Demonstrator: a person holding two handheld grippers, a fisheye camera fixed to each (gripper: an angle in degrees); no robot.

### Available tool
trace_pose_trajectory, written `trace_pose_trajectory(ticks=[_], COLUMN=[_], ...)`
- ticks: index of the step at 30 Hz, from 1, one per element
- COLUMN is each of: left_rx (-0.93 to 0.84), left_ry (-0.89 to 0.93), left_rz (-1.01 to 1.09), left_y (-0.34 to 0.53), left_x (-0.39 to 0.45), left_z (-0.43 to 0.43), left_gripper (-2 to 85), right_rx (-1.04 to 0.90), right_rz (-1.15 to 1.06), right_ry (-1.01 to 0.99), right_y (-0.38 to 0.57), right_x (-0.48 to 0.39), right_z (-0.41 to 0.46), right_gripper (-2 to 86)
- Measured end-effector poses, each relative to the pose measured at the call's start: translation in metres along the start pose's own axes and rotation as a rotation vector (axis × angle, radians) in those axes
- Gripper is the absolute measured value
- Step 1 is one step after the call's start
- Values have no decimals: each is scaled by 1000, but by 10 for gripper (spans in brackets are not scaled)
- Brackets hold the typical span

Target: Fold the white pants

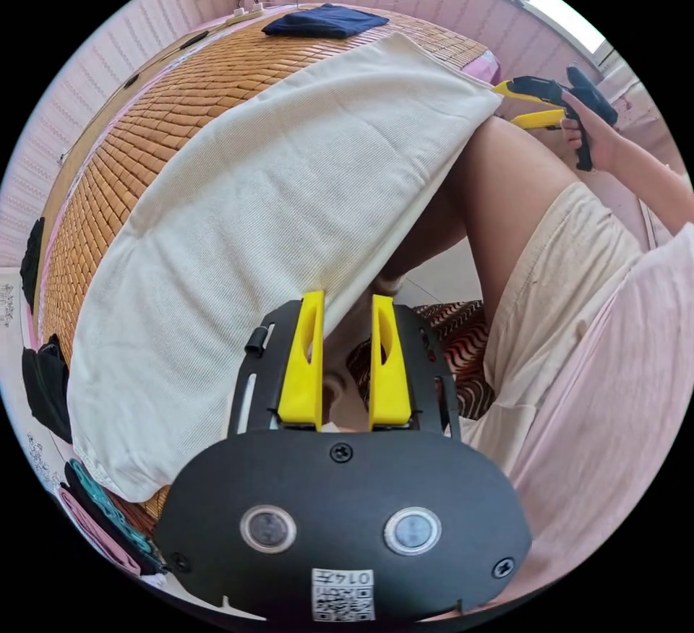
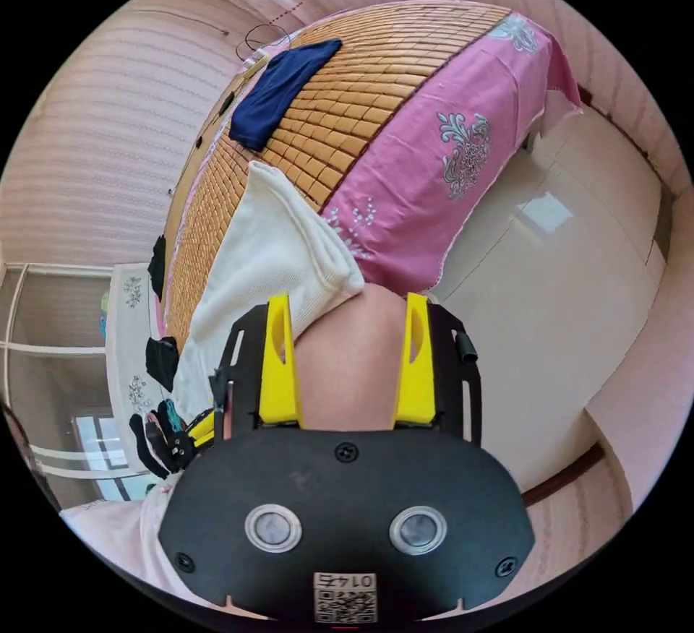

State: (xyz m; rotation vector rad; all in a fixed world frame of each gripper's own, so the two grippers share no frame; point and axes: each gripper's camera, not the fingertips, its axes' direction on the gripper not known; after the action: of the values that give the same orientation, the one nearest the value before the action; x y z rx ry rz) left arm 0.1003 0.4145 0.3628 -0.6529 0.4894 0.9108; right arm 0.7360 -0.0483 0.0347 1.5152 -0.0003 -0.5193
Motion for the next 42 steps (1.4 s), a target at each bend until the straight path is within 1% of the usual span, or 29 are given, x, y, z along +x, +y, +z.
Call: trace_pose_trajectory(ticks=[4, 5, 6, 9, 11, 13, 15, 16, 18, 20, 21, 23, 25, 27, 28, 31, 33, 34, 36, 37, 39, 40, 42], left_rx=[-11, -15, -17, -23, -27, -25, 1, 41, 84, 96, 101, 167, 176, 168, 182, 215, 236, 253, 287, 311, 338, 358, 395], left_ry=[-62, -77, -84, -88, -78, -70, -69, -56, -8, 43, 44, 59, 43, 34, 42, 63, 54, 49, 41, 35, 15, -8, -49], left_rz=[30, 35, 36, 28, 7, -15, -58, -86, -131, -221, -241, -270, -290, -309, -325, -381, -424, -456, -507, -543, -598, -643, -715], left_y=[1, 1, 2, 5, 9, 14, 22, 30, 41, 53, 56, 67, 73, 78, 83, 95, 105, 114, 129, 141, 160, 175, 199], left_x=[9, 12, 12, 15, 15, 12, 6, 1, -10, -24, -27, -32, -35, -39, -42, -53, -60, -65, -72, -77, -84, -90, -98], left_z=[6, 6, 6, 4, 1, -3, -11, -17, -25, -36, -39, -53, -58, -60, -61, -67, -71, -76, -86, -93, -105, -115, -130], left_gripper=[93, 91, 90, 89, 84, 72, 56, 50, 46, 27, 18, -2, -7, -8, -9, -10, -10, -10, -10, -10, -9, -8, -5], right_rx=[-37, -38, -25, 28, 32, 52, 111, 132, 191, 230, 256, 299, 350, 419, 431, 435, 344, 309, 119, 66, -168, -222, -378], right_rz=[97, 122, 142, 137, 109, 83, 63, 56, 4, -49, -86, -142, -203, -288, -316, -507, -732, -791, -1008, -1056, -1221, -1255, -1314], right_ry=[-179, -199, -209, -259, -283, -349, -535, -594, -780, -819, -826, -841, -842, -808, -796, -694, -580, -552, -489, -492, -580, -616, -729], right_y=[-19, -25, -29, -33, -34, -33, -30, -29, -29, -33, -37, -45, -52, -60, -61, -56, -33, -23, 28, 44, 122, 145, 234], right_x=[26, 29, 31, 31, 28, 25, 24, 24, 16, 5, -3, -14, -26, -49, -57, -121, -196, -217, -299, -318, -394, -412, -468], right_z=[-7, -12, -22, -49, -63, -78, -99, -103, -122, -140, -154, -178, -206, -245, -254, -283, -270, -260, -196, -176, -90, -69, 8], right_gripper=[190, 172, 129, 86, 74, 66, 59, 57, 54, 51, 50, 49, 49, 47, 47, 45, 47, 47, 50, 51, 54, 56, 66])
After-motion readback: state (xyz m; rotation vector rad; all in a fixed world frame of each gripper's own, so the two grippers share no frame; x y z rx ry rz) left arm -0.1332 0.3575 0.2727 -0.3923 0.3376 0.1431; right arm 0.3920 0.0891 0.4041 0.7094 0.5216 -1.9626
